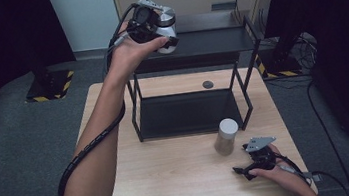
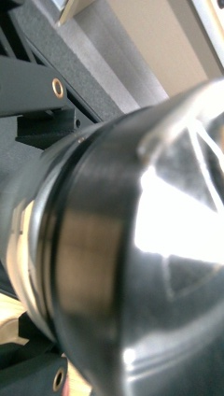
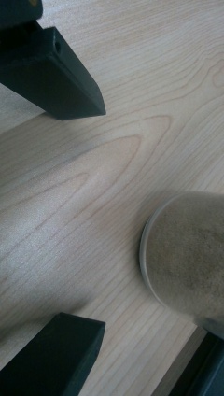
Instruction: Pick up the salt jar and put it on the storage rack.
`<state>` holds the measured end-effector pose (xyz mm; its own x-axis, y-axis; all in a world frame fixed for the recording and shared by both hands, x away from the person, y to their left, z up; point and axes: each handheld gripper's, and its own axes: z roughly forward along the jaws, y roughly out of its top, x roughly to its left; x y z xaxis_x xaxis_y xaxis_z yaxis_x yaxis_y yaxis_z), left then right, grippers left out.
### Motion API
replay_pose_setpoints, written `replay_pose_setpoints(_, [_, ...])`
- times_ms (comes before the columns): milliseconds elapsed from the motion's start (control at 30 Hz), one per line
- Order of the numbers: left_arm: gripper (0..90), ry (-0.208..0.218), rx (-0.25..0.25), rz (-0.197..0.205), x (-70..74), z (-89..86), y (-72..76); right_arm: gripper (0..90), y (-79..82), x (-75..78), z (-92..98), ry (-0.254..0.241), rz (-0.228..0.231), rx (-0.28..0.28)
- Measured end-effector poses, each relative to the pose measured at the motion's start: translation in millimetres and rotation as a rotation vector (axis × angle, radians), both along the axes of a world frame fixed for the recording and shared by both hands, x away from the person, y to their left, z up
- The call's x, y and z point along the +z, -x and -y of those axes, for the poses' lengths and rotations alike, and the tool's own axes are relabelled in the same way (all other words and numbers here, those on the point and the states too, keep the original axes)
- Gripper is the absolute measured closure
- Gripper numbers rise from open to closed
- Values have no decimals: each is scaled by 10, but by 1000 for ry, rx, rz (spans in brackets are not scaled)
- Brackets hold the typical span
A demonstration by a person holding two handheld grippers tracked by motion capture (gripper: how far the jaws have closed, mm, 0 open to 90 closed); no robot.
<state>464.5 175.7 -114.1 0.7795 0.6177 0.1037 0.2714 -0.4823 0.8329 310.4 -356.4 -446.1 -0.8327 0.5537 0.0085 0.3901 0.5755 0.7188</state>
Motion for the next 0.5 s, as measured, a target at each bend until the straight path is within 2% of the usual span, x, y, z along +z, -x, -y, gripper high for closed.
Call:
replay_pose_setpoints(233, [296,7,35,-14,-70,36,-89,14,0,0,0,0,0,0])
replay_pose_setpoints(400, [296,18,39,-14,-124,60,-141,15,-2,0,2,-1,0,1])
replay_pose_setpoints(500, [296,9,47,-12,-141,97,-165,15,-2,0,3,-1,0,1])
